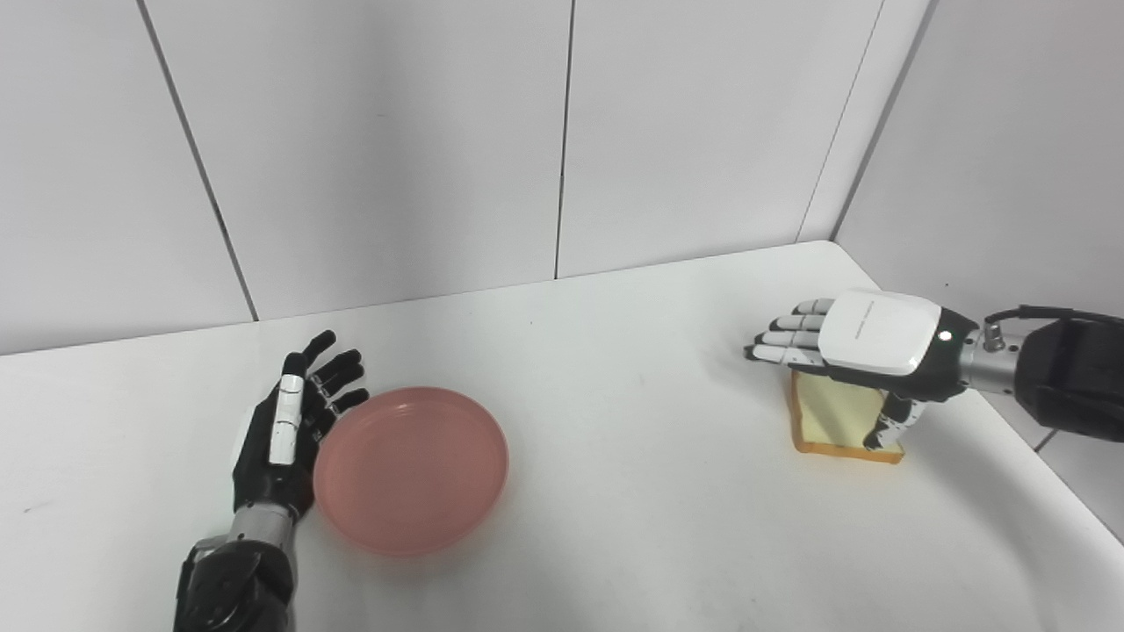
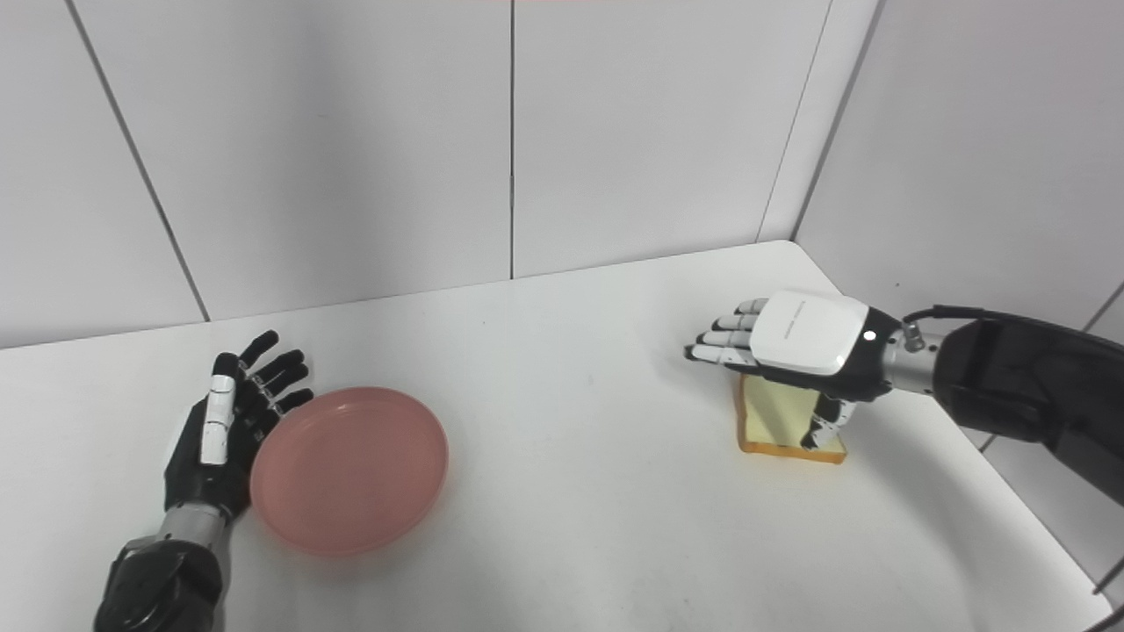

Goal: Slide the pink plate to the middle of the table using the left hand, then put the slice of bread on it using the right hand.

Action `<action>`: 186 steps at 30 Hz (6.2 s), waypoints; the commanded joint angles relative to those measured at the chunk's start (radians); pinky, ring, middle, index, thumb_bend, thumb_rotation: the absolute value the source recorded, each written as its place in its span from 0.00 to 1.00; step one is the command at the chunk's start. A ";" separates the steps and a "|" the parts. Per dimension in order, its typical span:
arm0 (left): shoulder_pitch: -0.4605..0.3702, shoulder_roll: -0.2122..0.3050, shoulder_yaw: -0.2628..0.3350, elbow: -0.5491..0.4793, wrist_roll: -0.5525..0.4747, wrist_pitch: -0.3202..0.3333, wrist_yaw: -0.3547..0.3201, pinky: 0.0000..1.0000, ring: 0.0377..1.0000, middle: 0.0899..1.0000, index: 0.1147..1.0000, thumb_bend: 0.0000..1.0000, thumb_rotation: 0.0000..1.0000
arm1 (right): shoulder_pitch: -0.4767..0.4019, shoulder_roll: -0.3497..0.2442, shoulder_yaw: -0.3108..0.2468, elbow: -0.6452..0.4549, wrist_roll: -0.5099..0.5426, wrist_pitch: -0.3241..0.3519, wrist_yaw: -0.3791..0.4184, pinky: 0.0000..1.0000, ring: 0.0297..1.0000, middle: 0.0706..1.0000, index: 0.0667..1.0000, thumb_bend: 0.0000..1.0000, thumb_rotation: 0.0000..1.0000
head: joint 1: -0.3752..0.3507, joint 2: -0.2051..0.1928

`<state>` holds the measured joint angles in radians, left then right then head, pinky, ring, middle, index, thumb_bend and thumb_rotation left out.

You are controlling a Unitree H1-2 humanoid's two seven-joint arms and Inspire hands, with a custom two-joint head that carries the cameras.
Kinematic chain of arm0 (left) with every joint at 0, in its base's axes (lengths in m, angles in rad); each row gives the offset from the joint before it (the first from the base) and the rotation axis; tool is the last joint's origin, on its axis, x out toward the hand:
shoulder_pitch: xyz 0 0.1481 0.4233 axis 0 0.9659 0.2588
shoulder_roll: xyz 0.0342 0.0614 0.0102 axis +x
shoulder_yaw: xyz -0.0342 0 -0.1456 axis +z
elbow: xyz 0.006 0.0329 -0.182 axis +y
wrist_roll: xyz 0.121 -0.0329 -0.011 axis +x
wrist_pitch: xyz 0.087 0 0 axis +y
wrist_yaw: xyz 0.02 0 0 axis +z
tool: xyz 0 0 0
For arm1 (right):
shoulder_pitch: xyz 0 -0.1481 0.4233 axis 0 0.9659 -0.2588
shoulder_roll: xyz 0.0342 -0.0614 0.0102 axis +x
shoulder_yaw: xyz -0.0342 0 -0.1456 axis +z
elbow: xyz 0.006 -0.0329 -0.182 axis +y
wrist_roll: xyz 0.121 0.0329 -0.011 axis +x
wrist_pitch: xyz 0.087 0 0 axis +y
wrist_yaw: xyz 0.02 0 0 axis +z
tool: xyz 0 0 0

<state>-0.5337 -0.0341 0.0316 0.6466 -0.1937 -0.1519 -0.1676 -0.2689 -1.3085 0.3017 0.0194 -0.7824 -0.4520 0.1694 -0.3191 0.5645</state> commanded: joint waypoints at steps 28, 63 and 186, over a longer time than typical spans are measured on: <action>0.060 -0.024 0.000 0.077 0.008 0.051 0.016 0.72 0.78 0.74 0.80 0.84 0.85 | -0.170 -0.100 0.188 -0.018 -0.319 -0.017 0.108 1.00 1.00 1.00 1.00 0.78 0.44 | 0.007 0.001; 0.078 -0.029 -0.004 0.017 0.010 0.090 0.030 0.72 0.78 0.71 0.81 0.84 0.84 | -0.247 0.003 0.295 0.195 -0.661 -0.017 -0.242 1.00 1.00 1.00 1.00 0.82 0.38 | 0.037 0.011; 0.114 -0.088 -0.014 -0.029 0.037 0.105 0.052 0.78 0.82 0.79 0.84 0.80 0.87 | -0.507 0.590 0.209 -0.220 0.079 0.327 0.541 0.43 0.50 0.48 0.43 0.53 0.00 | 0.150 0.042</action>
<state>-0.4852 -0.1182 0.0174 0.5608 -0.1569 -0.1089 -0.1262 -0.7499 -0.7297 0.5450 -0.1659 -0.6890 -0.1663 0.6963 -0.1704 0.6074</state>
